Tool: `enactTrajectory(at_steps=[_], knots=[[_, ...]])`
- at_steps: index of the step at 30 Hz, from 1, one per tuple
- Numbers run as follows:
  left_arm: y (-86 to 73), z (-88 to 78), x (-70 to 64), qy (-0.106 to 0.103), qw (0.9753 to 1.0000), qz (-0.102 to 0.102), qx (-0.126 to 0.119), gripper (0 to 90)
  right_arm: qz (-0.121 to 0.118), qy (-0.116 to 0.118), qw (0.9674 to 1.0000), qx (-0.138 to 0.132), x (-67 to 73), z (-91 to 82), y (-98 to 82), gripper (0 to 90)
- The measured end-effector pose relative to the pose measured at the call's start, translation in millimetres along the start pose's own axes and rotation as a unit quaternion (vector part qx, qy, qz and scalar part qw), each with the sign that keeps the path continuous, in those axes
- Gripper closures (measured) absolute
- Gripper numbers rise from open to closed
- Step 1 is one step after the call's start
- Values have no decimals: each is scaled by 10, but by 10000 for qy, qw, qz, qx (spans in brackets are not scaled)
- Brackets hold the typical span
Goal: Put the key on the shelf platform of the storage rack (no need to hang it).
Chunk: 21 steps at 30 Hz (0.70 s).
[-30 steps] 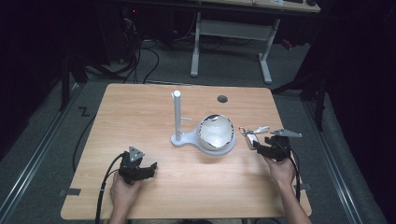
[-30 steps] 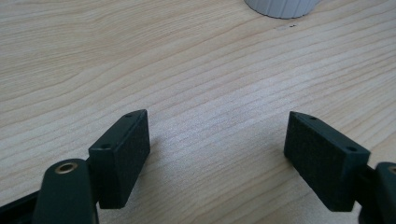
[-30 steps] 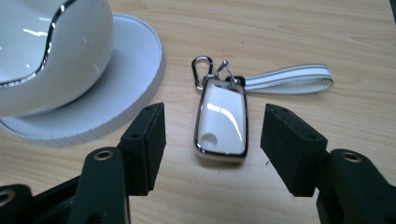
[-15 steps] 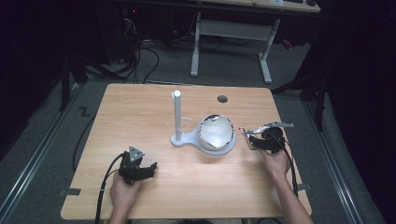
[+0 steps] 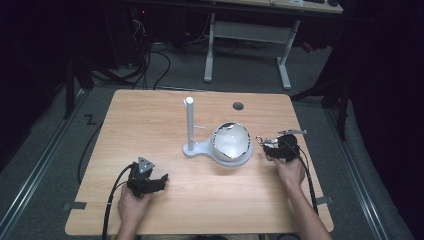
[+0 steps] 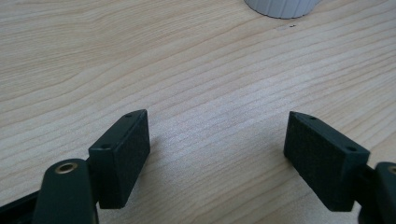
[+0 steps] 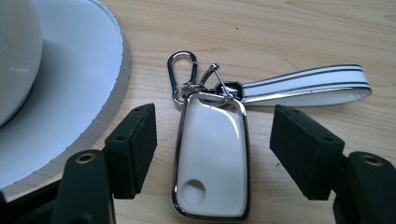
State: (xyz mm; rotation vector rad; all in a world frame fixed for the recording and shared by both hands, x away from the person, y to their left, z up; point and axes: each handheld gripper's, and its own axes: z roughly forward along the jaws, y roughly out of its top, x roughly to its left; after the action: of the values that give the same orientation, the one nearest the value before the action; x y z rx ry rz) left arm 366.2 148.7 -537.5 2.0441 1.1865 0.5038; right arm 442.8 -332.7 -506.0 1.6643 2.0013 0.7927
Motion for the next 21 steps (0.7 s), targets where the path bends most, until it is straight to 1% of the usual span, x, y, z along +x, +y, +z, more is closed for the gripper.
enactTrajectory(at_steps=[6,14,16,17,18,19,20,21], knots=[[0,0,0,1,10000,-1,-1,230,-33,-51,9999,92,40,79,12,322],[0,0,0,1,10000,3,-1,230,-57,-141,9996,248,40,151,-16,328],[0,0,0,0,10000,2,0,230,-108,-186,9995,242,49,152,-15,370],[0,0,0,0,10000,2,0,230,-108,-186,9995,242,49,152,-15,370],[0,0,0,1,10000,2,0,230,-149,-211,9994,238,50,152,-15,391],[0,0,0,1,10000,3,0,230,-224,-213,9993,226,62,146,-20,442],[0,0,0,1,10000,3,0,230,-224,-213,9993,226,62,146,-20,442],[0,0,0,1,10000,3,0,230,-270,-202,9992,214,68,142,-22,469]])
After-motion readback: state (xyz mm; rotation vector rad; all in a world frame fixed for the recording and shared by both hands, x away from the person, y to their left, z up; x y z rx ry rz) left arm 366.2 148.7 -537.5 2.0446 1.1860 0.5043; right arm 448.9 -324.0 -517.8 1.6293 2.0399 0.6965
